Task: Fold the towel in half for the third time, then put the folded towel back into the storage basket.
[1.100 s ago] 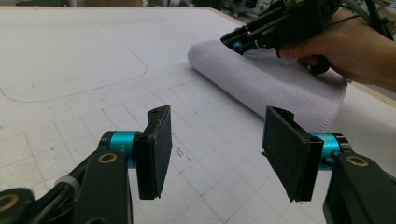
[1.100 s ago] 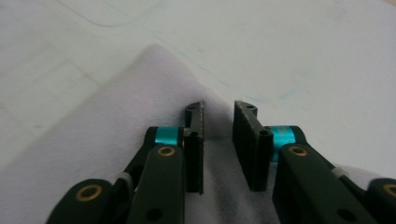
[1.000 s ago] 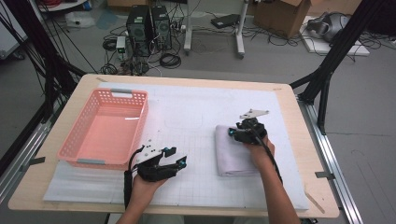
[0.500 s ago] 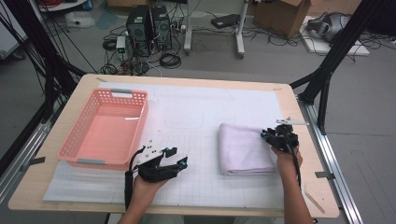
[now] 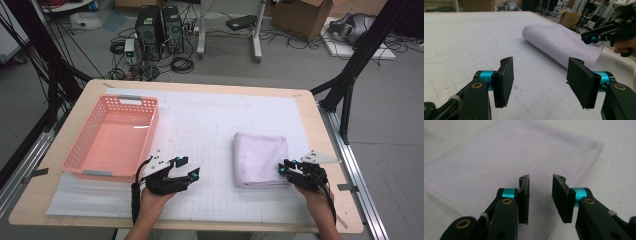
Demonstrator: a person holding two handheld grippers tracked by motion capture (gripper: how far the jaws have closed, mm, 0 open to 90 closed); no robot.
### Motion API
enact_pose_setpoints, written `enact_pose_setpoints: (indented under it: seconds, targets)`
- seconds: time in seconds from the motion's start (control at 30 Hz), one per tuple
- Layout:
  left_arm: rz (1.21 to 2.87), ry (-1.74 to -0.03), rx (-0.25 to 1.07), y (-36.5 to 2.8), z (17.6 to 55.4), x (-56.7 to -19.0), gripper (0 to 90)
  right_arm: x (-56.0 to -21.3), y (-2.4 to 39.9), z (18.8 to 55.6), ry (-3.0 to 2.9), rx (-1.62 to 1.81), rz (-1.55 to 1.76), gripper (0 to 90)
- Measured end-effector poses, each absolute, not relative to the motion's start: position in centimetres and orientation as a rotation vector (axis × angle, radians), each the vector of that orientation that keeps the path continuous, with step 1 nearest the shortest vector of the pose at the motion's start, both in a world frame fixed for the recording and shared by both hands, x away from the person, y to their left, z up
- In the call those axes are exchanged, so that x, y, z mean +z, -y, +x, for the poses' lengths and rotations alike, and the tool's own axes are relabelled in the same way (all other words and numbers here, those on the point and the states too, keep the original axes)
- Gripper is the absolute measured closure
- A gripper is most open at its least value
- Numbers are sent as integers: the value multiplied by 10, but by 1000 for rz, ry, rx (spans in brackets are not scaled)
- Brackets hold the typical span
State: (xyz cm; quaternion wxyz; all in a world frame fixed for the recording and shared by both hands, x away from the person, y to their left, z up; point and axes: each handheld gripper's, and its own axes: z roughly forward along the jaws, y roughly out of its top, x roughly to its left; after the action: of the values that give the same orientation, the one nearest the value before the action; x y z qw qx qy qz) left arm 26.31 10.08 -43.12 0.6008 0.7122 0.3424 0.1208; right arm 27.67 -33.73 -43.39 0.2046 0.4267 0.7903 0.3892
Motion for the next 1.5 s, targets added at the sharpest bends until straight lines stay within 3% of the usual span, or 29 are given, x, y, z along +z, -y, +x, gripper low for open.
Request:
enact_pose_setpoints:
  seconds: [0.27,0.43,0.6,0.73,1.07,1.5]
  targets:
    - [1600,-739,295,-106,263,-433,325,-433,348,251,-2184,1027,1212,663]
    - [1624,-743,315,-108,262,-431,323,-421,370,229,-2081,1169,1233,561]
    - [1642,-766,329,-105,261,-429,220,-410,387,216,-1994,1211,1239,398]
    - [1639,-764,340,-103,259,-428,220,-411,393,213,-1960,1202,1246,271]
    - [1646,-763,350,-104,259,-428,235,-415,399,212,-1911,1227,1238,222]
    - [1633,-792,348,-109,262,-429,235,-422,391,218,-1970,1207,1237,221]
